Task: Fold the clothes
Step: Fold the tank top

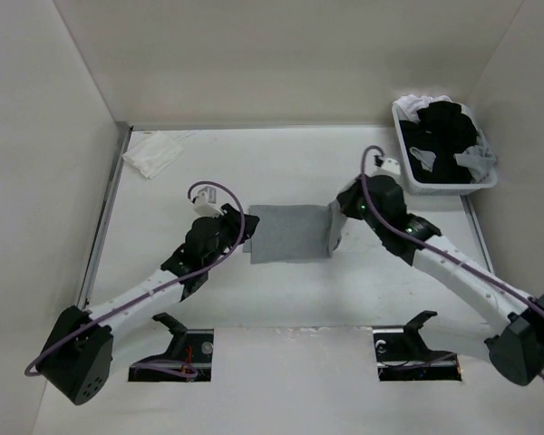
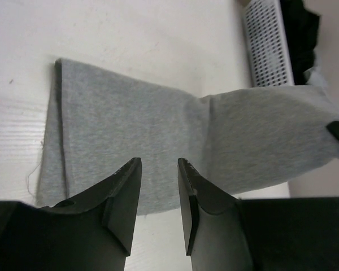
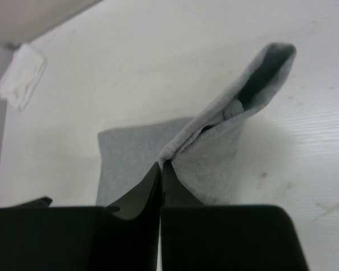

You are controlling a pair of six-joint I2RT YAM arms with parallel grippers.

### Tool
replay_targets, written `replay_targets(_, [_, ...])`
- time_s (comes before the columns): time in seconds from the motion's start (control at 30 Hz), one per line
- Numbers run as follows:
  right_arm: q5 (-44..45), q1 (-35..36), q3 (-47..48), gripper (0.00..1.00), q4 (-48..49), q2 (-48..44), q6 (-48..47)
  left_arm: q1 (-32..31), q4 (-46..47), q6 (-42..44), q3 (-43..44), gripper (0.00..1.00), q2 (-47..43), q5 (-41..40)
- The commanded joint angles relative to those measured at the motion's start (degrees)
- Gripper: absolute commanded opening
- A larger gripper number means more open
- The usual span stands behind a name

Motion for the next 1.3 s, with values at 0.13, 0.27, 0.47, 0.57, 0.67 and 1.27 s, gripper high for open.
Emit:
replay_targets(0.13, [10.8, 17.9, 19.1, 0.01, -8.9, 20.2, -6.6, 5.5, -4.5, -0.1, -2.9, 0.32, -13.5, -0.3])
replay_targets(0.27, [10.7, 23.5, 30.2, 0.03, -11.7, 34.0, -6.2, 9.5, -9.2, -0.3, -3.9, 0.33, -20.3, 0.1])
replay_targets(0.47, [10.2, 29.2, 45.1, 0.21, -15.8, 49.7, -3.5, 16.5, -12.6, -1.3, -5.3, 0.34, -25.5, 3.5])
replay_targets(0.57, [7.4, 30.9, 46.0, 0.25, -13.6, 49.8, -3.0, 18.7, -11.9, -1.9, -5.6, 0.34, -25.0, 4.8])
replay_targets(0.67, [7.7, 30.9, 39.9, 0.37, -10.4, 44.2, -2.3, 18.1, -10.0, -2.3, -5.0, 0.34, -22.0, 5.0])
replay_targets(1.27, [-20.3, 3.8, 2.4, 0.03, 30.7, 33.0, 4.4, -0.2, 14.6, -6.4, 0.7, 0.24, 21.5, 5.8])
